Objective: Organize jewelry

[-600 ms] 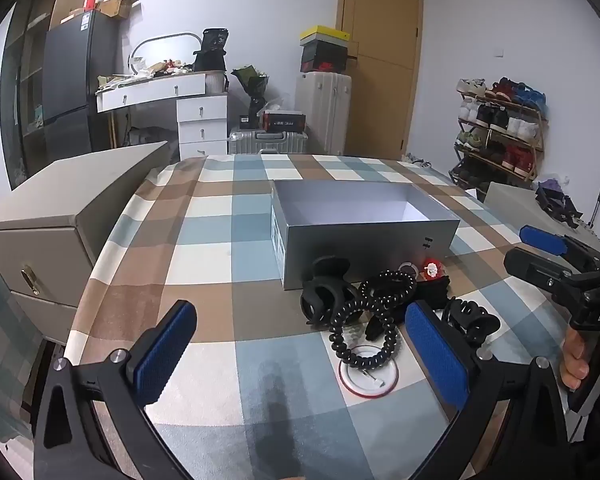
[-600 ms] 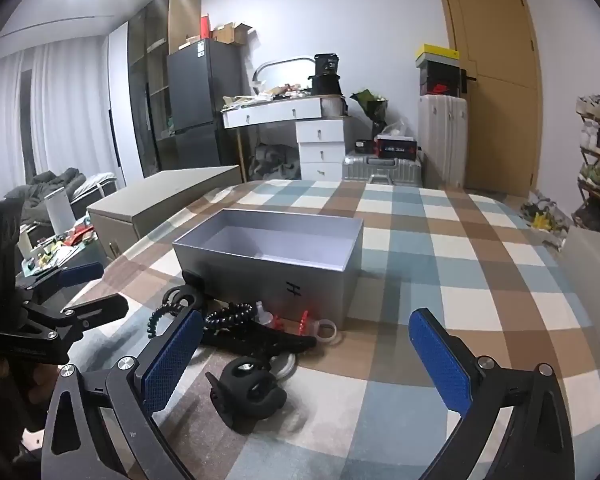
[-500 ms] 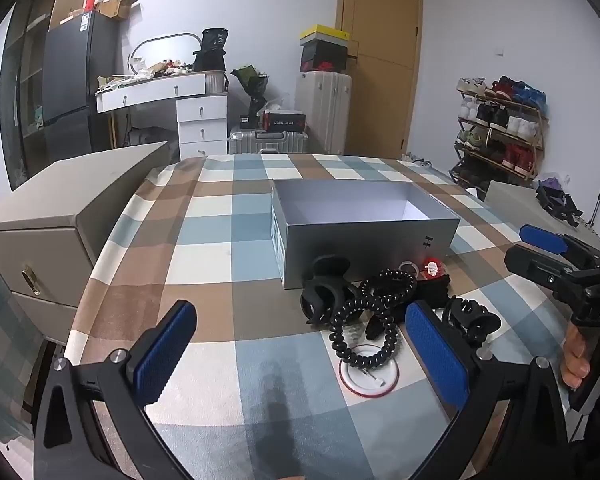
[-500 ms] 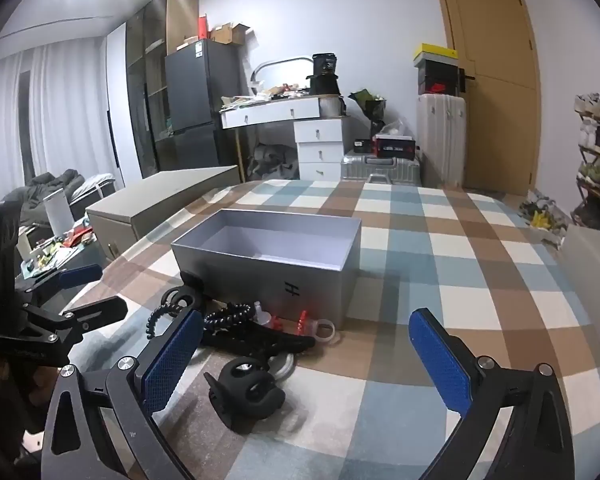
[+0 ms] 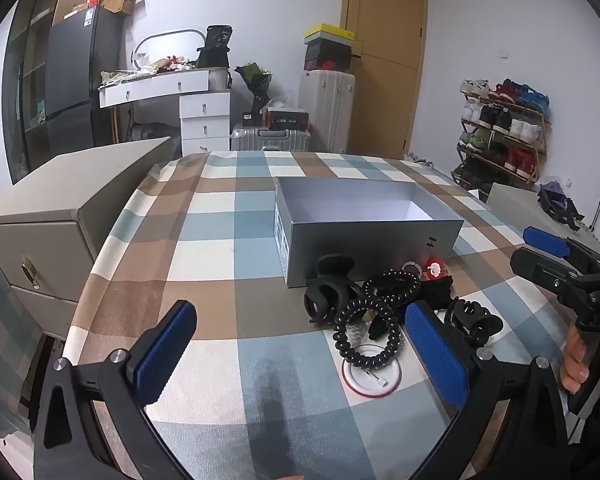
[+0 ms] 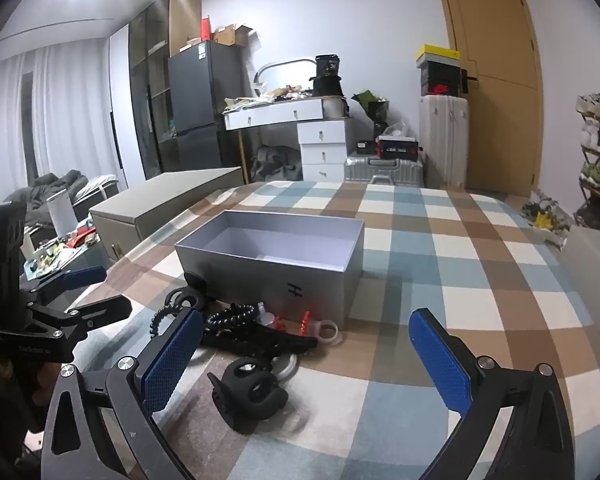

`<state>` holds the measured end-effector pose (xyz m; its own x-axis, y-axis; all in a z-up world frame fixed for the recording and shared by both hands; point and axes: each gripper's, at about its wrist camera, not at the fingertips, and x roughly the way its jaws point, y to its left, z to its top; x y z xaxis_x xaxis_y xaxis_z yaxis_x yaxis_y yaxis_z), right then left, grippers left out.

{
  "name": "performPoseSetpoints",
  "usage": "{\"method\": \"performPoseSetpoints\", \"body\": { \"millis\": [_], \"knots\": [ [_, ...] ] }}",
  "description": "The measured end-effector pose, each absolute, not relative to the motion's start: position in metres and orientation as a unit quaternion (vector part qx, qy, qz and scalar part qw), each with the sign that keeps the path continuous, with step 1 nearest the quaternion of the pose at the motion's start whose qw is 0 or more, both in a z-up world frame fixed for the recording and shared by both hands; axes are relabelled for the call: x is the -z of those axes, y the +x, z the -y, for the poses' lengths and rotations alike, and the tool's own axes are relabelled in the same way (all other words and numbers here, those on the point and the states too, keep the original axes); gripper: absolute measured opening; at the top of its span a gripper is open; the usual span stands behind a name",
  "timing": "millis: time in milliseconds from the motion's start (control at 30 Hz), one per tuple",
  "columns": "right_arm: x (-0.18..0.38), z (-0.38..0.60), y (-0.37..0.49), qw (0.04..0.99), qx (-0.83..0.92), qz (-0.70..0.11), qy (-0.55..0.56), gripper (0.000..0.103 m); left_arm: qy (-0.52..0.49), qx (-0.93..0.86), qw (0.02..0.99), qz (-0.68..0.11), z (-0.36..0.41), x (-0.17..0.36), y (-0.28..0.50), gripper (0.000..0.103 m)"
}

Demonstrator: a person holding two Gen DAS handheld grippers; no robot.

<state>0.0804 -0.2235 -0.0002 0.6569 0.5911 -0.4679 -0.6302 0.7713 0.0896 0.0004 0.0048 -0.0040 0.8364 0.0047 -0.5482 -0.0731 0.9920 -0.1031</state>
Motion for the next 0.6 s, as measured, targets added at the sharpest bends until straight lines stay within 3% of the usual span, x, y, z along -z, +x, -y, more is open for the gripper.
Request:
{"method": "performPoseSetpoints", "body": {
  "millis": [600],
  "knots": [
    [0.0002, 0.2229, 0.0830, 0.909, -0.334, -0.247, -0.037, 0.103, -0.057, -0.020, 0.956, -0.286, -0.0028, 0.0031, -0.0008, 0.102]
  ]
}}
